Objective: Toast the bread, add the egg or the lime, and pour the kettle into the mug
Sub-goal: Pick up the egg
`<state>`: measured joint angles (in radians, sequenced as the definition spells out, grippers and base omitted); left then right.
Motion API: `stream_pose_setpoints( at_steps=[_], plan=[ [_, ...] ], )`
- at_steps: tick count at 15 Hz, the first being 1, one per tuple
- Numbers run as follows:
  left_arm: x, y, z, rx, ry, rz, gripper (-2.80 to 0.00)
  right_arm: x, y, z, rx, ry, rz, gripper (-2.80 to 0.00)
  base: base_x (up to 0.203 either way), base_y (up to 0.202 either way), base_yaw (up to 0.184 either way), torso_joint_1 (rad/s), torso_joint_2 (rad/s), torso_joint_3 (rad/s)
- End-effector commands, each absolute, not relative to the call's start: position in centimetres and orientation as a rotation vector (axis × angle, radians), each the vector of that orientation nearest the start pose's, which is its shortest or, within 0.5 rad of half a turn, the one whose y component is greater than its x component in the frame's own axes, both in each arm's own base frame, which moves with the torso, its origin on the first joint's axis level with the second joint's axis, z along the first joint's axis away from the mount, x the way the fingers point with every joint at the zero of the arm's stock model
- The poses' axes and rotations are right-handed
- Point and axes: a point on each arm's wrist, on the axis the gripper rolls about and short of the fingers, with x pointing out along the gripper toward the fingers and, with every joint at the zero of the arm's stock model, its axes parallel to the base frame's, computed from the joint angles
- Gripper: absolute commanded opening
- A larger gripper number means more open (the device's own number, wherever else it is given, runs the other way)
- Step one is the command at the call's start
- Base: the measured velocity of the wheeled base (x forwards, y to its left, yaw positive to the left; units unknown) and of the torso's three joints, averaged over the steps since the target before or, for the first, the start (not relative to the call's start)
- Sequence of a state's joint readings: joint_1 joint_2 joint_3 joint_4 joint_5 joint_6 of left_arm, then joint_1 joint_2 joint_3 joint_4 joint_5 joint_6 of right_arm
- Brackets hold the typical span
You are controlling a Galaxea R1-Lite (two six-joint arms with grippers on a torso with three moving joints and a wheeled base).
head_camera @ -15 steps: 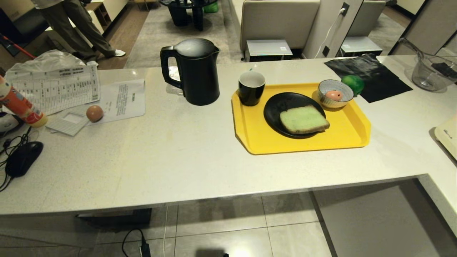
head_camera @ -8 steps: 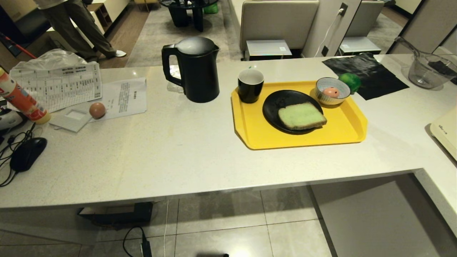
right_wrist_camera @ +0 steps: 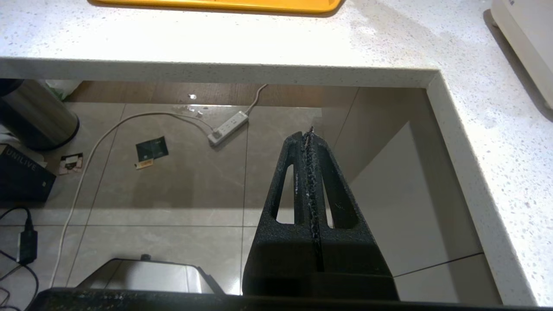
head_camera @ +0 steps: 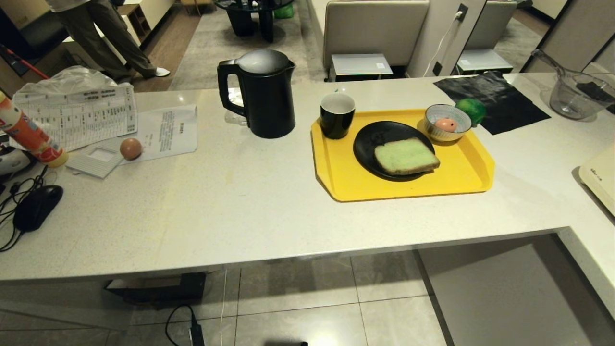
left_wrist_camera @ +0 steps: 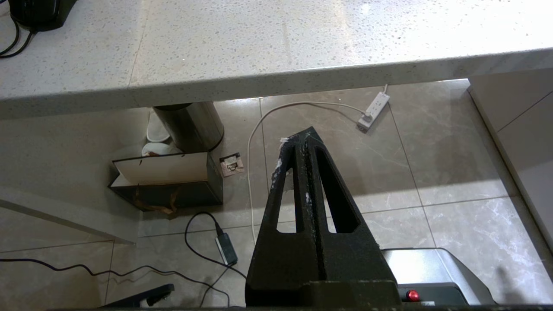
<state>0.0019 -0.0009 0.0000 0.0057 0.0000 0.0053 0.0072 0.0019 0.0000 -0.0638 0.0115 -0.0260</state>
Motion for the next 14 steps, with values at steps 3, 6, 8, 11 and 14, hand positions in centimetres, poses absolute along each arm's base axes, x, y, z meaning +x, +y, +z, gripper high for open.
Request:
stream_pose_setpoints(
  at_steps=[3, 6, 8, 11, 14],
  plan=[
    [-2.28, -0.01, 7.46, 0.006, 0.006, 0.002, -2.80, -2.07, 0.01, 7.48, -0.028, -0.035, 0.019, -2.80, 0.000, 0.000, 0.000, 0.000, 0.00, 0.000],
    [-2.27, -0.01, 7.44, 0.006, 0.007, 0.003, -2.80, -2.07, 0.01, 7.46, -0.028, -0.034, 0.019, -2.80, 0.005, 0.009, -0.122, 0.002, 0.01, 0.002],
    [-2.28, -0.01, 7.48, 0.006, 0.006, 0.003, -2.80, -2.07, 0.01, 7.49, -0.028, -0.036, 0.019, -2.80, 0.001, 0.008, -0.177, -0.002, 0.00, 0.002],
    [-2.28, -0.01, 7.48, 0.006, 0.006, 0.003, -2.80, -2.07, 0.01, 7.49, -0.028, -0.036, 0.019, -2.80, 0.003, 0.008, -0.175, 0.003, 0.01, 0.004],
    [-2.29, 0.00, 7.48, 0.006, 0.005, 0.002, -2.80, -2.07, 0.01, 7.49, -0.028, -0.036, 0.019, -2.80, 0.002, 0.010, -0.171, 0.005, 0.00, 0.002]
  ],
)
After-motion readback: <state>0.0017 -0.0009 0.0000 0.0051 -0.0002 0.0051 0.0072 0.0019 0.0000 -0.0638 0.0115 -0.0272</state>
